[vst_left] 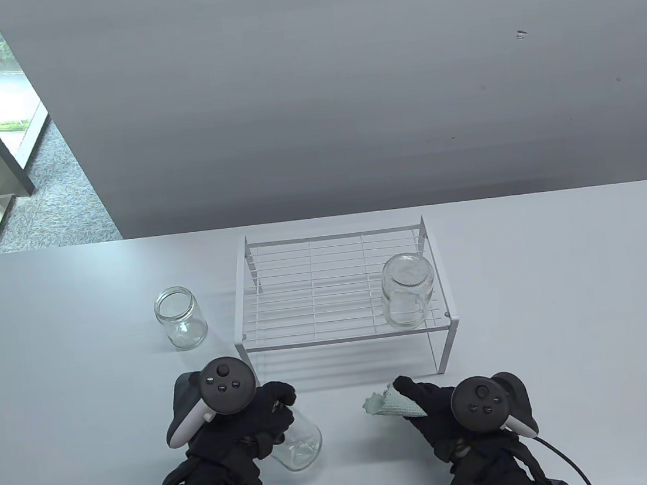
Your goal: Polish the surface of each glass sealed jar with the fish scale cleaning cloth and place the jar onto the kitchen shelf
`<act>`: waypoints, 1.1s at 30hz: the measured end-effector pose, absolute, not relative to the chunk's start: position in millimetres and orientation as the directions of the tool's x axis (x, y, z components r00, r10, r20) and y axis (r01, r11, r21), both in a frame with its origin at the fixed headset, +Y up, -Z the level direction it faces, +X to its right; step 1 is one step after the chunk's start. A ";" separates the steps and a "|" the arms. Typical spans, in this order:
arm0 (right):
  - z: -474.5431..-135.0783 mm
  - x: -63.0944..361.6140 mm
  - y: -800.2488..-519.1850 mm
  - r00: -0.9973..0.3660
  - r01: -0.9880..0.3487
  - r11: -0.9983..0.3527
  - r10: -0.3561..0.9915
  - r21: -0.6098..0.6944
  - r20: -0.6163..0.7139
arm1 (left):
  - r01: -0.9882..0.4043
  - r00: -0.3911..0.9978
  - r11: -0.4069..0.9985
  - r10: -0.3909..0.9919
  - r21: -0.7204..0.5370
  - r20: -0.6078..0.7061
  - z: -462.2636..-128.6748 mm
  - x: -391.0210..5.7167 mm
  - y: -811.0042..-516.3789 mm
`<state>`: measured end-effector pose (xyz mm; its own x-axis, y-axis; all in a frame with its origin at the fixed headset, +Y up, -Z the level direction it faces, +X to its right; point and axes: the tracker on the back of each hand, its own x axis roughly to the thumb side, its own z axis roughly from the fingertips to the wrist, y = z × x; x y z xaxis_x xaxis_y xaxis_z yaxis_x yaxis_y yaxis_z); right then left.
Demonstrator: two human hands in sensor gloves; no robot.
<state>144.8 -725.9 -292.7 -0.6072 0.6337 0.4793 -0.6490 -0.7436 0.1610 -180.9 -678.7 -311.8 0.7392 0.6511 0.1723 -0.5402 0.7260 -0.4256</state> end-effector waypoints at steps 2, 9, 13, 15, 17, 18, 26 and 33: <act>-292.3 145.1 -725.9 -0.564 -0.704 -0.697 0.663 0.132 0.492 | -0.642 0.663 0.650 0.737 -0.407 0.131 -310.8 -169.6 -686.5; -289.2 141.0 -723.4 -0.505 -0.770 -0.637 0.644 0.037 0.574 | -0.786 0.460 0.456 0.883 -0.417 0.097 -311.6 -143.8 -708.9; -285.2 128.8 -721.5 -0.495 -0.745 -0.667 0.579 0.028 0.648 | -0.828 0.353 0.341 0.934 -0.446 0.058 -310.5 -135.5 -727.6; -283.4 119.6 -720.9 -0.491 -0.702 -0.712 0.520 0.036 0.699 | -0.848 0.289 0.270 0.957 -0.455 0.030 -308.3 -134.7 -735.0; -282.0 111.4 -720.8 -0.503 -0.646 -0.762 0.457 0.031 0.734 | -0.858 0.231 0.204 0.973 -0.471 0.000 -306.9 -136.1 -739.1; -281.6 105.8 -721.2 -0.502 -0.604 -0.796 0.417 0.038 0.758 | -0.863 0.185 0.152 0.983 -0.482 -0.021 -306.2 -137.4 -741.3; -276.4 83.7 -721.0 -0.522 -0.426 -0.905 0.263 0.020 0.811 | -0.872 0.040 -0.017 0.994 -0.490 -0.106 -302.7 -142.6 -750.3; -273.4 78.0 -719.4 -0.569 -0.330 -0.944 0.182 -0.021 0.802 | -0.880 0.149 0.117 0.988 -0.461 -0.033 -298.5 -135.9 -745.0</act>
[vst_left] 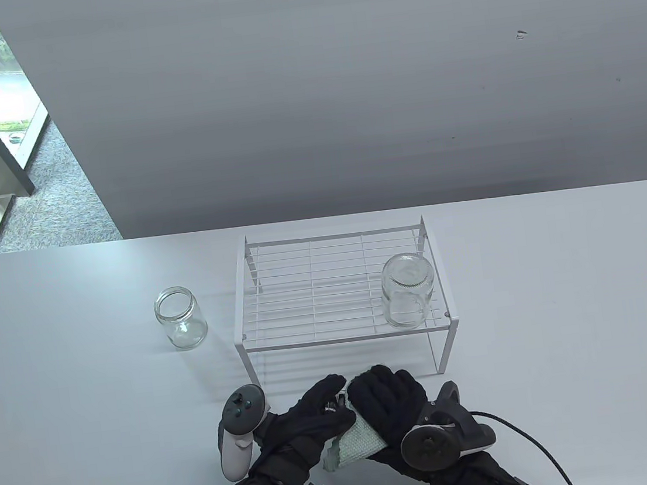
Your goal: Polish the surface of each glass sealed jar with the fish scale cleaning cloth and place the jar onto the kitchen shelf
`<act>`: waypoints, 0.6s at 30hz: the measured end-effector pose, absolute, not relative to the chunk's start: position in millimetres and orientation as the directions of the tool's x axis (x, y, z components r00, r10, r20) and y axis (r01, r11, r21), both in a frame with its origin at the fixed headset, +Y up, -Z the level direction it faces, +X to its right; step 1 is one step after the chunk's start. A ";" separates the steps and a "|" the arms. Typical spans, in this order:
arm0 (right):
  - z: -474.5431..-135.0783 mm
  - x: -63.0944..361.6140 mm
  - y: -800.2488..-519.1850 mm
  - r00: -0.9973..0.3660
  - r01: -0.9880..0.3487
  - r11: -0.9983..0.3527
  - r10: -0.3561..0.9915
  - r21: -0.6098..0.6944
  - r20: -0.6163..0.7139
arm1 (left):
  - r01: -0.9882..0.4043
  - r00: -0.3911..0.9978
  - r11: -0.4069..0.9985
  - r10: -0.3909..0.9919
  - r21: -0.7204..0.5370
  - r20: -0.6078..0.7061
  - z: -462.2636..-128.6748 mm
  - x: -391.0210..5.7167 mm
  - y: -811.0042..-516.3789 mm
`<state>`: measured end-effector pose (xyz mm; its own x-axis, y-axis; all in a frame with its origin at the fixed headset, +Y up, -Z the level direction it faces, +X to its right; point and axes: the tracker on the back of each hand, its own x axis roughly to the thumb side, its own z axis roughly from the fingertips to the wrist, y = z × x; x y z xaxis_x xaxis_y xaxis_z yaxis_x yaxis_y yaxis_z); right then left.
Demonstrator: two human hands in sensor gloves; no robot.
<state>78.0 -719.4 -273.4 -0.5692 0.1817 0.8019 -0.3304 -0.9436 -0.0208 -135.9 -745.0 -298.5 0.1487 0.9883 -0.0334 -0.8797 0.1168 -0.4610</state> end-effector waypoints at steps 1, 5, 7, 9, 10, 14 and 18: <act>-273.3 77.9 -719.2 -0.566 -0.333 -0.943 0.185 -0.017 0.803 | -0.886 0.162 0.133 0.987 -0.444 -0.026 -298.4 -135.9 -744.9; -275.2 84.1 -718.2 -0.552 -0.379 -0.925 0.243 0.019 0.798 | -0.898 0.170 0.151 0.985 -0.413 -0.009 -299.0 -138.1 -745.5; -275.9 92.1 -715.5 -0.550 -0.412 -0.911 0.263 0.016 0.792 | -0.917 0.154 0.136 0.988 -0.375 -0.019 -299.6 -142.5 -747.0; -276.2 101.0 -712.4 -0.560 -0.435 -0.900 0.277 0.008 0.781 | -0.937 0.135 0.118 0.990 -0.329 -0.029 -301.2 -149.1 -749.0; -276.5 104.3 -711.3 -0.563 -0.444 -0.896 0.283 0.005 0.776 | -0.943 0.128 0.111 0.991 -0.313 -0.034 -301.6 -151.3 -749.6; -276.7 115.2 -708.6 -0.569 -0.551 -0.834 0.370 -0.006 0.734 | -0.956 0.125 0.116 0.992 -0.270 -0.019 -303.1 -156.3 -750.6; -274.6 102.7 -712.1 -0.566 -0.608 -0.794 0.418 -0.018 0.710 | -0.937 0.189 0.196 0.980 -0.288 0.053 -299.7 -146.7 -747.6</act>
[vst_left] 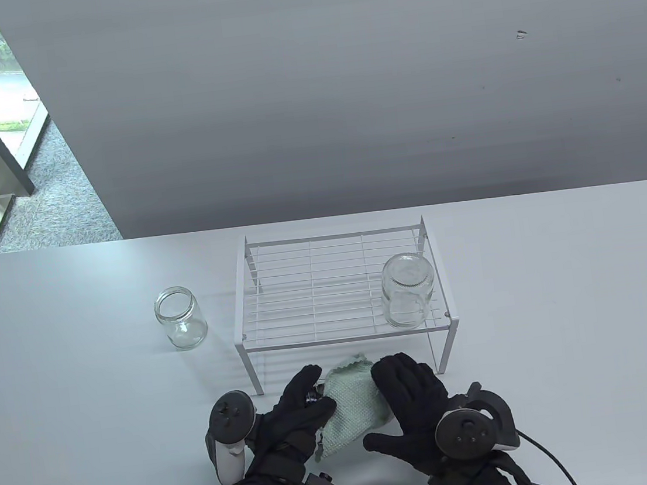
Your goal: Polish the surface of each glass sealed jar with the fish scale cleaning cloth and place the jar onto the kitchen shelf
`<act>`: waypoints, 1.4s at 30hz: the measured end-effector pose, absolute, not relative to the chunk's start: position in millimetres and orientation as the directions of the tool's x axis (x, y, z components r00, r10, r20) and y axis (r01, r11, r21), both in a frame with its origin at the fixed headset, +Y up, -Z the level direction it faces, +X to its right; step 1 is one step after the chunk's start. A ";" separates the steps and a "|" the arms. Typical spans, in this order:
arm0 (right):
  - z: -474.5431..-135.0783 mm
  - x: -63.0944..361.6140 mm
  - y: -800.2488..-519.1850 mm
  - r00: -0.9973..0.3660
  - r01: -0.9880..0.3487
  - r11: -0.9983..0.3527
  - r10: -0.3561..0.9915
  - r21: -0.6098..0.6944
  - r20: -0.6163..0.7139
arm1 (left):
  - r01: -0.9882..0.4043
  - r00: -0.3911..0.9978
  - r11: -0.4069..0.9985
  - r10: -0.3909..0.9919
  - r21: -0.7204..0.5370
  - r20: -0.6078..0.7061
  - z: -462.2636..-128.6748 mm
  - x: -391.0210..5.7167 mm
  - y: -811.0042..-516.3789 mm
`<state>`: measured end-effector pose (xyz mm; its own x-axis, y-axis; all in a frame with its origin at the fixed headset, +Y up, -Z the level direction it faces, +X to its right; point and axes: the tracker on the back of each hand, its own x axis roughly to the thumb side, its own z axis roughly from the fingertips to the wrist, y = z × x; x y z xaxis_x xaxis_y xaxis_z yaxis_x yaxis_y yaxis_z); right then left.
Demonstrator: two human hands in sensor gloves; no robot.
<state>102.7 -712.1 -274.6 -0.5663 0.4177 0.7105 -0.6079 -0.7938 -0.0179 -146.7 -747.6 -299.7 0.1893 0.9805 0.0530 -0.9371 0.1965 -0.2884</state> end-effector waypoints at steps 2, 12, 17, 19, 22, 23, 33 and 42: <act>-271.9 91.8 -712.6 -0.631 -0.523 -0.846 0.306 -0.099 0.713 | -0.924 0.209 0.228 0.973 -0.307 0.094 -296.0 -138.9 -745.6; -274.8 87.2 -713.8 -0.624 -0.469 -0.874 0.229 -0.123 0.747 | -0.906 0.021 0.052 0.997 -0.420 0.078 -287.7 -128.8 -746.6; -280.8 99.0 -714.9 -0.577 -0.526 -0.848 0.297 -0.068 0.760 | -0.925 -0.007 0.025 0.997 -0.380 0.083 -291.3 -136.6 -747.4; -281.5 100.0 -716.2 -0.554 -0.551 -0.834 0.332 -0.037 0.764 | -0.926 -0.011 0.022 0.996 -0.378 0.084 -291.8 -137.5 -747.5; -279.1 93.8 -717.1 -0.548 -0.535 -0.845 0.337 -0.010 0.766 | -0.925 0.032 0.077 0.992 -0.372 0.126 -291.3 -135.2 -744.5; -278.2 90.8 -717.5 -0.546 -0.526 -0.850 0.333 -0.006 0.769 | -0.919 0.052 0.106 0.987 -0.380 0.152 -291.2 -133.5 -742.9; -293.7 104.1 -741.3 -0.241 -0.837 -0.431 0.844 0.338 0.480 | -0.884 0.092 0.190 0.966 -0.426 0.241 -285.6 -124.0 -735.8; -295.3 112.3 -782.6 0.348 -0.872 0.356 0.934 0.336 -0.087 | -0.900 -0.145 -0.132 0.989 -0.415 -0.001 -288.0 -131.3 -752.6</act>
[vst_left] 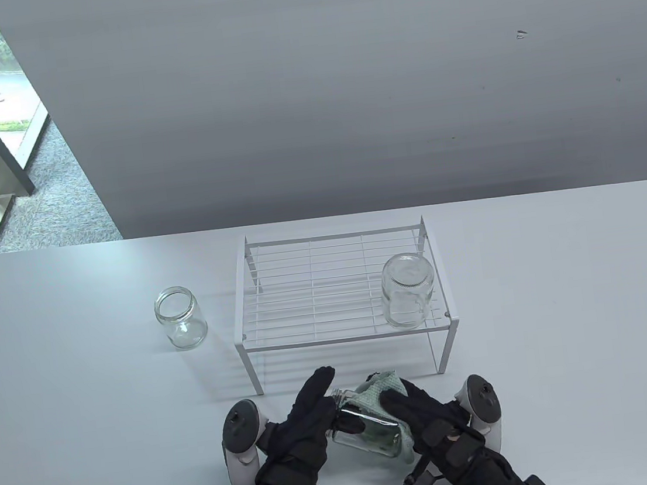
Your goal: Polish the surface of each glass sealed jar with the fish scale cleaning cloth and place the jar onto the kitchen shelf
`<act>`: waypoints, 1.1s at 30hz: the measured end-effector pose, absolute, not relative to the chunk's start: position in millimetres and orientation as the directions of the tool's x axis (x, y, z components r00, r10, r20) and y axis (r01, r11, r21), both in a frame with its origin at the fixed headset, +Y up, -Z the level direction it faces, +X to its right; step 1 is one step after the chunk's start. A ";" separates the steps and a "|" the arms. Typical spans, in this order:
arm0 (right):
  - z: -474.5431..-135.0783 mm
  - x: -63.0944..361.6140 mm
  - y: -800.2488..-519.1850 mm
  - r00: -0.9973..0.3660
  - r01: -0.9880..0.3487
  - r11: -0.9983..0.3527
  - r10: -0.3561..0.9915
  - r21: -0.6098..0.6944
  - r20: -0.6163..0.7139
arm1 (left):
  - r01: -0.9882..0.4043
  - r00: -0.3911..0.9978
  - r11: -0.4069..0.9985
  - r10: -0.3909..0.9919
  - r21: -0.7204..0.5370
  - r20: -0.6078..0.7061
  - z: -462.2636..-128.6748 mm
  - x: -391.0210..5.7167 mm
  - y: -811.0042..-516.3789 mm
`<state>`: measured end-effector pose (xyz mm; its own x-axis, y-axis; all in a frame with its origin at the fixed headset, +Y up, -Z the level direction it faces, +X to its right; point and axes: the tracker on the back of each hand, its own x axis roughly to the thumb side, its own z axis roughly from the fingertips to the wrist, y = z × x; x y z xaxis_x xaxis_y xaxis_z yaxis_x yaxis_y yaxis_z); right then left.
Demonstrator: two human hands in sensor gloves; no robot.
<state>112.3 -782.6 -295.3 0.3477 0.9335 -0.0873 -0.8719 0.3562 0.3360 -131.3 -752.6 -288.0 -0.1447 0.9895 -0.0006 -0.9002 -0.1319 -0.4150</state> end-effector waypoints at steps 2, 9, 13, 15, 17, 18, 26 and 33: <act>-294.3 109.8 -786.2 0.406 -0.844 0.421 0.906 0.331 -0.118 | -0.900 -0.185 -0.180 0.982 -0.397 -0.024 -288.2 -132.3 -754.5; -285.6 91.8 -794.1 0.564 -0.703 0.609 0.792 0.367 -0.233 | -0.831 -0.386 -0.401 0.915 -0.384 -0.120 -287.9 -129.8 -758.1; -284.1 92.4 -793.8 0.632 -0.673 0.677 0.736 0.297 -0.245 | -0.849 -0.305 -0.286 0.952 -0.445 -0.030 -285.5 -124.9 -749.8; -284.2 95.3 -793.8 0.639 -0.683 0.674 0.738 0.280 -0.217 | -0.844 -0.283 -0.248 0.959 -0.475 0.001 -284.5 -121.1 -746.8; -283.6 99.2 -792.5 0.672 -0.679 0.696 0.718 0.236 -0.183 | -0.846 -0.231 -0.172 0.971 -0.505 0.055 -283.8 -116.8 -742.4; -283.4 100.7 -791.4 0.692 -0.673 0.710 0.703 0.207 -0.164 | -0.845 -0.190 -0.109 0.976 -0.524 0.103 -283.6 -115.0 -740.4; -289.9 114.9 -779.8 0.667 -0.715 0.661 0.742 0.226 -0.060 | -0.859 -0.129 -0.033 0.980 -0.511 0.154 -277.8 -113.8 -735.6; -294.4 128.8 -761.2 0.329 -0.930 0.273 0.917 0.246 0.226 | -0.882 -0.135 -0.081 0.987 -0.463 0.084 -279.4 -119.3 -740.8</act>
<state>128.8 -761.2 -294.4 0.3289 0.9170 0.2258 -0.9300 0.2729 0.2463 -119.3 -740.8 -279.4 -0.1351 0.9873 0.0839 -0.8824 -0.0813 -0.4634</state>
